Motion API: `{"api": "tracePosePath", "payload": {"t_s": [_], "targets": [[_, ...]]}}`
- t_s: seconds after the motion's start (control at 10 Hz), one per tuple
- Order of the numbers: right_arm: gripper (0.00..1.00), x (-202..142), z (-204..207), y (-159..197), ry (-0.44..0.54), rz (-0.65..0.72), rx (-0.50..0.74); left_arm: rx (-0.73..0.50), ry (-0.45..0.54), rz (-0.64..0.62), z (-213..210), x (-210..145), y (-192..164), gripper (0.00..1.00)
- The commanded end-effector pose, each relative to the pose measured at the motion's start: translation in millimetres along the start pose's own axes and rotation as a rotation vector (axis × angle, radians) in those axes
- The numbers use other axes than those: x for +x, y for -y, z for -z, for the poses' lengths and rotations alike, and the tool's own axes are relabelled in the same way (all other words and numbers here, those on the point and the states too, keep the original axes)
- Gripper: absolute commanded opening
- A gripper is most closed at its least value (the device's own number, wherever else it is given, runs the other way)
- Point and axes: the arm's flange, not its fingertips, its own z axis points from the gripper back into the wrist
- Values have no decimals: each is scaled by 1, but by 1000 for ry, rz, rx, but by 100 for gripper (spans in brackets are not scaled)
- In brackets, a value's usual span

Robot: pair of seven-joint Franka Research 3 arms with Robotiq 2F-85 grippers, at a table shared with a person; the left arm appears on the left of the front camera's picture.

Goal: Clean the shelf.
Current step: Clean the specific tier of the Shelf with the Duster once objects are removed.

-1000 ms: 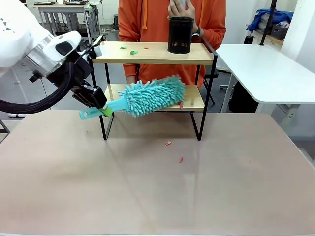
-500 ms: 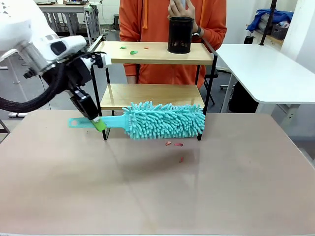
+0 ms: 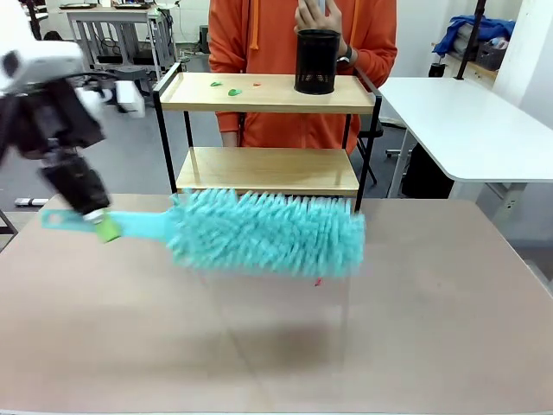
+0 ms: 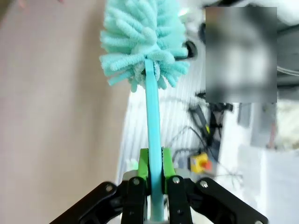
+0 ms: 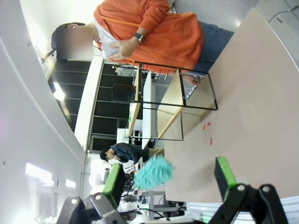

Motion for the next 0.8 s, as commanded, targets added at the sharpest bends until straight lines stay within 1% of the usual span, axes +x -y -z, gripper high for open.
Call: {"api": "tracePosePath", "payload": {"t_s": [0.0, 0.1, 0.3, 0.4, 0.5, 0.6, 0.7], "targets": [[100, 1, -1, -2, 17, -25, 21, -112, -70, 174, -34, -56, 22, 13], [100, 1, -1, -2, 17, -25, 21, -100, 6, 188, -59, -96, 36, 13], [100, 1, -1, -2, 17, -25, 21, 52, 233, 70, -92, -160, 59, 13], [100, 1, -1, -2, 17, -25, 21, 159, 389, -40, -104, -194, 66, 13], [100, 1, -1, -2, 17, -25, 21, 207, 562, -138, -117, -233, 69, 13], [100, 1, -1, -2, 17, -25, 21, 178, 788, -223, -130, -276, 66, 13], [100, 1, -1, -2, 17, -25, 21, 152, 1025, -348, -139, -304, 57, 13]]}}
